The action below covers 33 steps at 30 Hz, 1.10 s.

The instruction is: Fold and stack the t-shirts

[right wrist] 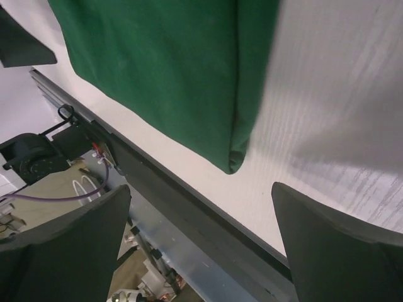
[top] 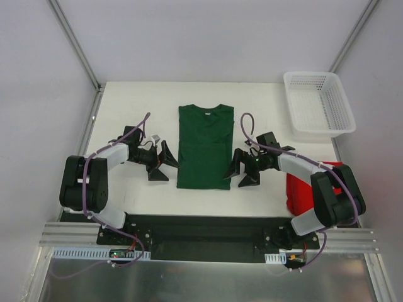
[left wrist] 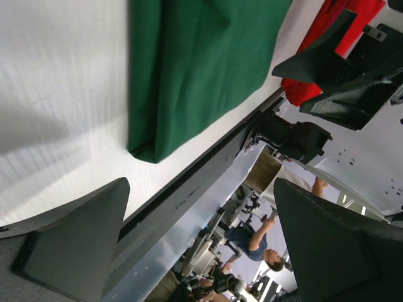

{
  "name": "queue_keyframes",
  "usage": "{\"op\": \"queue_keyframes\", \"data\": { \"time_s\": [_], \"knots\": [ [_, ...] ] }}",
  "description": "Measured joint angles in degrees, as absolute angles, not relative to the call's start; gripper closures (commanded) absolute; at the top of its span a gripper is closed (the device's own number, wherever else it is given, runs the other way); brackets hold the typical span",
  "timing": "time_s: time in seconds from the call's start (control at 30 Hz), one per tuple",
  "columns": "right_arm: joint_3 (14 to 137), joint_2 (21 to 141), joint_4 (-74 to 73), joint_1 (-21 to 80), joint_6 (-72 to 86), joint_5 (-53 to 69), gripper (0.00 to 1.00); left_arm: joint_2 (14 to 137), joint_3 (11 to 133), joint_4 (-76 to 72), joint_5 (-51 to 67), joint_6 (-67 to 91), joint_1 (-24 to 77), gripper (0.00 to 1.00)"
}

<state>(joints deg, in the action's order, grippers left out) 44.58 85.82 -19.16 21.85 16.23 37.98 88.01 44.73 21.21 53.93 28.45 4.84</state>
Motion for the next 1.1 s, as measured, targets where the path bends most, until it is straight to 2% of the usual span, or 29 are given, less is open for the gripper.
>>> {"op": "queue_keyframes", "data": {
  "time_s": [0.2, 0.5, 0.83, 1.1],
  "knots": [
    [38.6, 83.0, -11.9, 19.8, 19.0, 41.2, 0.04, 90.8, 44.1, 19.7, 54.0, 27.4, 4.8, 0.01],
    [24.6, 80.6, 8.4, 19.0, 28.3, 46.2, 0.06, 90.8, 40.8, 17.7, 53.5, 26.1, 5.2, 0.01],
    [24.3, 81.4, 13.3, 19.0, 29.4, 45.1, 0.06, 91.0, 39.4, 14.7, 51.1, 27.4, 12.7, 0.01],
    [28.1, 86.4, 14.8, 18.9, 29.3, 45.5, 0.08, 93.0, 40.2, 13.4, 52.4, 28.9, 13.1, 0.01]
  ]
}}
